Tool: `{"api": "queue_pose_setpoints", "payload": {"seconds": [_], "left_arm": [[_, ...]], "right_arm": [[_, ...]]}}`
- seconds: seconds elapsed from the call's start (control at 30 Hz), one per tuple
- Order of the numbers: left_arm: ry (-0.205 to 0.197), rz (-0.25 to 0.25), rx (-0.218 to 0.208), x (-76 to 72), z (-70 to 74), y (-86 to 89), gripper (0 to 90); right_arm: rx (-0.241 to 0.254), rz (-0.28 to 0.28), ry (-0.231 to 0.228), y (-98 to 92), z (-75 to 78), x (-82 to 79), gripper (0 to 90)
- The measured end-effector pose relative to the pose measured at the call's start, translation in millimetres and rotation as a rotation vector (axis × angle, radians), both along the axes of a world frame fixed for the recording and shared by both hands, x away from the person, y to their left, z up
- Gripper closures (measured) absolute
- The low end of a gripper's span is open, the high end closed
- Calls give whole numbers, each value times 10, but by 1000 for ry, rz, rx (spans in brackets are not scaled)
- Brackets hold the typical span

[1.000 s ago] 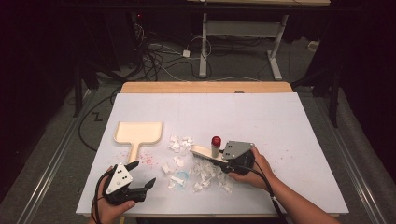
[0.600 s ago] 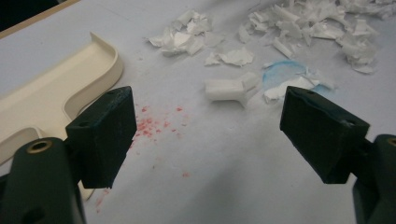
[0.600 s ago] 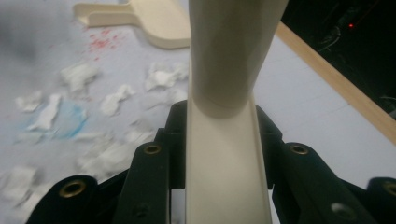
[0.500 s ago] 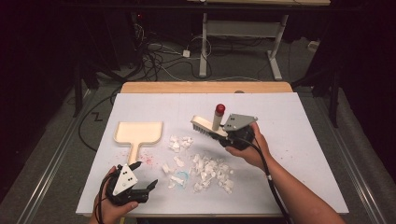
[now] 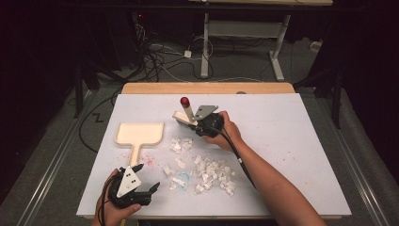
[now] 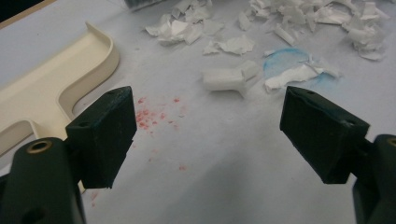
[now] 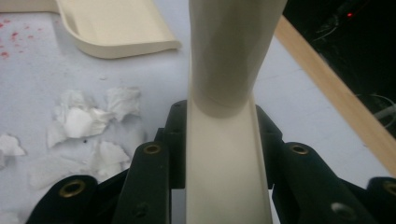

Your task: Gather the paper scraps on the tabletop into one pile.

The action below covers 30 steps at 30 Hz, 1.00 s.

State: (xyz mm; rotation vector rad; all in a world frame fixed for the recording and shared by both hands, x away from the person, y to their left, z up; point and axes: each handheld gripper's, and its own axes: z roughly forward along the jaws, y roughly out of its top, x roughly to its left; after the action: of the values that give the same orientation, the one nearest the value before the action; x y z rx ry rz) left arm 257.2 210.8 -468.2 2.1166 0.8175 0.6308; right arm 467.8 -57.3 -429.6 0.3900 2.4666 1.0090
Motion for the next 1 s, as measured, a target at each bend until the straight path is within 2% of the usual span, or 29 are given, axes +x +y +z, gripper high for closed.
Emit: {"api": "queue_pose_setpoints", "payload": {"seconds": [0.03,0.2,0.3,0.37,0.47,0.5,0.57,0.6,0.67,0.8,0.87,0.9,1.0], "left_arm": [[-2,0,1,-2,0,5,176],[-7,8,-11,-11,18,49,176],[-12,-1,-13,-16,24,56,176],[-11,-5,-13,-11,24,57,176],[-8,-11,-10,-8,21,55,176],[-8,-10,-14,-10,19,46,176],[-10,-12,-11,-11,20,43,176],[-11,-11,-10,-13,20,36,176],[-10,-18,-2,-13,23,25,176],[-10,-24,0,-22,26,-2,176],[-23,-31,8,-21,27,-10,176],[-7,-29,4,-26,22,-16,176],[-3,-32,8,-21,15,-22,176]], "right_arm": [[8,15,16,34,-30,-10,682],[13,65,10,155,-92,-115,682],[-7,127,32,181,-114,-208,680],[-9,168,18,161,-116,-249,680],[-11,235,25,105,-128,-312,679],[-18,273,11,67,-132,-350,678],[-35,320,13,16,-134,-410,677],[-35,320,13,16,-134,-410,677],[-48,381,30,-102,-137,-517,675],[-21,417,52,-276,-120,-607,676],[-2,439,80,-361,-105,-648,676],[-4,437,84,-392,-101,-672,676],[-3,453,73,-491,-83,-732,677]]}}
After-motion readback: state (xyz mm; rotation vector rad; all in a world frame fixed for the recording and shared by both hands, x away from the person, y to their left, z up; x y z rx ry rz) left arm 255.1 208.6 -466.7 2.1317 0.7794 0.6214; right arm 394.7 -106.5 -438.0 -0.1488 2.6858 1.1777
